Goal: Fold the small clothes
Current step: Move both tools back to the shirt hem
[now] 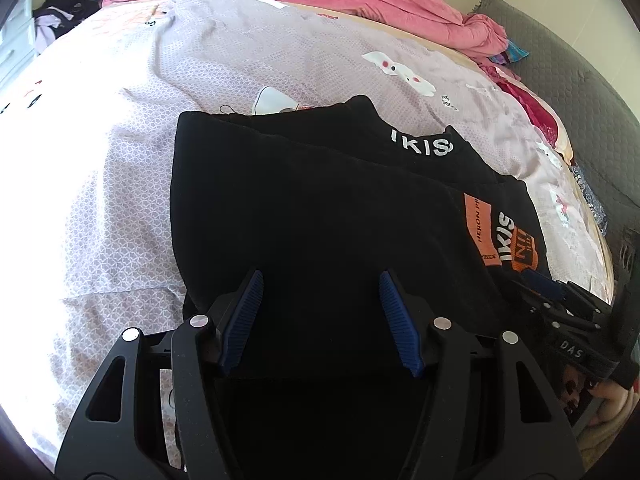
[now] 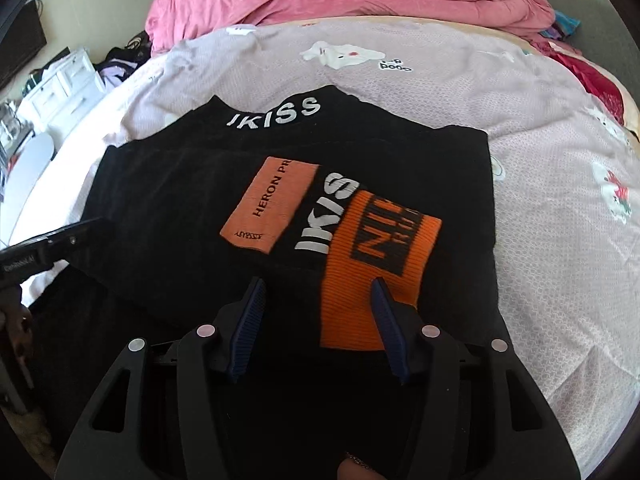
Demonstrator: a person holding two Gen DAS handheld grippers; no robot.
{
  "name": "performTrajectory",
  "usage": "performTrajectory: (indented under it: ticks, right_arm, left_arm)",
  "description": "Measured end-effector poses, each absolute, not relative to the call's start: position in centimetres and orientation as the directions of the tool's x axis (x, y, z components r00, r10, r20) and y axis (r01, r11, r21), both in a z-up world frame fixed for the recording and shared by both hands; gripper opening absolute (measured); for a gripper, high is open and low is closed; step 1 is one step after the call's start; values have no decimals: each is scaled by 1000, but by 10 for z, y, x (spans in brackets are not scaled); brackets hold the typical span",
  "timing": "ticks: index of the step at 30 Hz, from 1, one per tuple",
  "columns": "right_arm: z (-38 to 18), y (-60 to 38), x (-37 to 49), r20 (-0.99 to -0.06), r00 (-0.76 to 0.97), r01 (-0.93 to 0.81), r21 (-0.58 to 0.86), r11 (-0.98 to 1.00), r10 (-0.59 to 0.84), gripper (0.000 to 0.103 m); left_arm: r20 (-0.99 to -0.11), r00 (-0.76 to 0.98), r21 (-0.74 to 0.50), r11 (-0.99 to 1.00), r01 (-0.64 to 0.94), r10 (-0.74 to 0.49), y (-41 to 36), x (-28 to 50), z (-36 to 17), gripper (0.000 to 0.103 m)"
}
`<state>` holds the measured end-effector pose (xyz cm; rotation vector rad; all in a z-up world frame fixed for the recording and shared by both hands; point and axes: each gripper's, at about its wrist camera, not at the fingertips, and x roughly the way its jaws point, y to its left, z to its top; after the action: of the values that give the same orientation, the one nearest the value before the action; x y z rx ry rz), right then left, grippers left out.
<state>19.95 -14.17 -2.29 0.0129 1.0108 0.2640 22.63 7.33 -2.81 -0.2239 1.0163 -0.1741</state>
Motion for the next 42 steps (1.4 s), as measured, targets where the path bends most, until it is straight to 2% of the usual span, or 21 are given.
performTrajectory:
  ticks: [5, 13, 18, 22, 26, 30, 42]
  right_arm:
    - [-18, -146, 193, -826, 513, -205, 147, 968, 234, 53]
    - [-2, -158, 182, -798, 537, -190, 199, 961, 272, 67]
    - [7, -163, 174, -783, 545, -190, 233, 954, 300, 77]
    - [15, -162, 167, -772, 556, -199, 236, 951, 308, 82]
    - [22, -160, 162, -762, 568, -201, 238, 950, 311, 90]
    - [29, -162, 155, -749, 581, -208, 241, 948, 318, 92]
    - [46, -174, 123, -724, 609, -224, 235, 946, 324, 93]
  left_arm:
    - [-814, 527, -271, 962, 28, -244, 75, 218, -22, 53]
    - [-794, 555, -288, 957, 16, -248, 81, 201, -7, 53]
    - [-780, 576, -294, 956, 5, -243, 86, 190, 4, 63]
    - [-768, 598, -294, 956, -9, -231, 90, 181, 14, 82]
    - [-751, 623, -302, 953, -30, -218, 97, 171, 25, 92]
    - [-742, 640, -297, 954, -47, -199, 106, 158, 34, 93]
    - [-736, 662, -290, 949, -120, -141, 135, 108, 46, 93]
